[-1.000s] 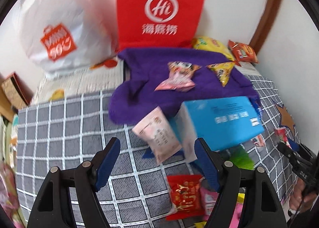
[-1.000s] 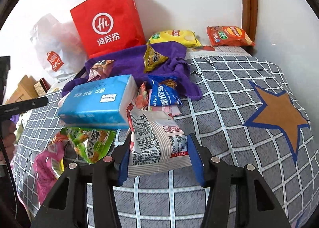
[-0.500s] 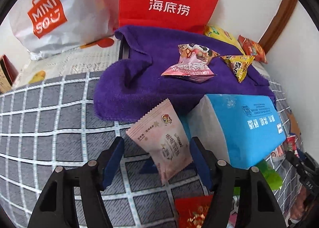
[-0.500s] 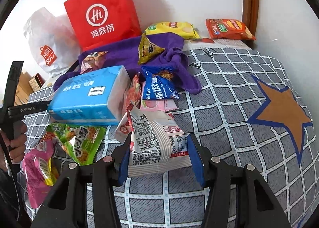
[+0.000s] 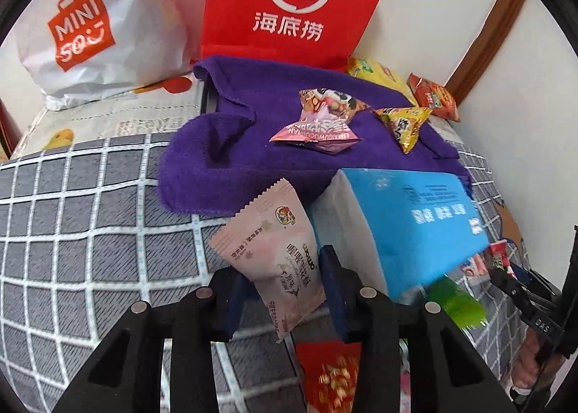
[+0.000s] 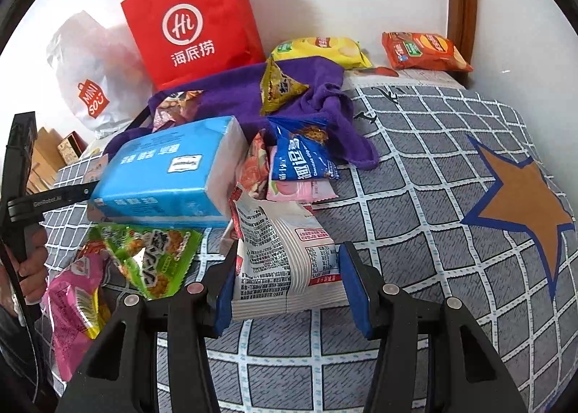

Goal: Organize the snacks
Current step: 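Grasp white printed packet with right tool while left tool grasps pink sachet, then carry white packet in right tool and pink sachet in left tool over purple towel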

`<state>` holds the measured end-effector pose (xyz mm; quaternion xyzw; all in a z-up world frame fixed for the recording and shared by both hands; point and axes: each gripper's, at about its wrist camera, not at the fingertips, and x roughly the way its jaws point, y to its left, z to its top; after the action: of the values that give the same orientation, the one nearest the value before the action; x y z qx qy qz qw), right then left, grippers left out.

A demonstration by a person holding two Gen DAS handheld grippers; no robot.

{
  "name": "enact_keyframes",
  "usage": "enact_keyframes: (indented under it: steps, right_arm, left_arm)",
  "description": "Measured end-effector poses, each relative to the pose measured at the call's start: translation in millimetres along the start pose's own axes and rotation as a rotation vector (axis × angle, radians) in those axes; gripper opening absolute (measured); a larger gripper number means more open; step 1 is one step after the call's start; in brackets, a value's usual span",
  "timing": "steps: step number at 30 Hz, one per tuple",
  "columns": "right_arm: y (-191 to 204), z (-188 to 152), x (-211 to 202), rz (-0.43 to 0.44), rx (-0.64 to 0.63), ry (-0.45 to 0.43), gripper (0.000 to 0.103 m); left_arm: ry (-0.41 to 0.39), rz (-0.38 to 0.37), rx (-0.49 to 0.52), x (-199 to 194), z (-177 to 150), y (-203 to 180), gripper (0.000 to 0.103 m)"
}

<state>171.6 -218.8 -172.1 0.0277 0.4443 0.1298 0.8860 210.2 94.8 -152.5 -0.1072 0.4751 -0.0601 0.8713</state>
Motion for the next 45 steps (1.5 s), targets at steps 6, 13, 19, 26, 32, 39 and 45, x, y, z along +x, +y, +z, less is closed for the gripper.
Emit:
enact_keyframes:
  steps: [6, 13, 19, 26, 32, 39, 45]
  right_arm:
    - [10, 1, -16, 0.020, -0.006, -0.029, 0.052]
    - [32, 7, -32, 0.036, -0.047, -0.060, 0.052]
    - [45, 15, -38, 0.041, -0.058, -0.072, 0.052]
    - [50, 29, -43, 0.030, -0.059, -0.092, 0.052]
    - [54, 50, -43, 0.008, -0.076, -0.117, 0.052]
    - [63, 72, -41, 0.013, -0.100, -0.143, 0.052]
    - [66, 95, -34, -0.015, -0.106, -0.166, 0.052]
  left_arm:
    - [-0.028, -0.033, -0.012, -33, -17, -3, 0.037]
    - [-0.053, -0.025, 0.035, -61, -29, -18, 0.037]
    - [-0.074, -0.068, 0.056, -76, -31, -27, 0.037]
    - [-0.083, -0.097, 0.071, -80, -22, -41, 0.037]
    - [-0.104, -0.122, 0.112, -88, -5, -58, 0.037]
    - [-0.130, -0.128, 0.155, -92, 19, -77, 0.037]
    - [-0.152, -0.110, 0.160, -91, 40, -83, 0.037]
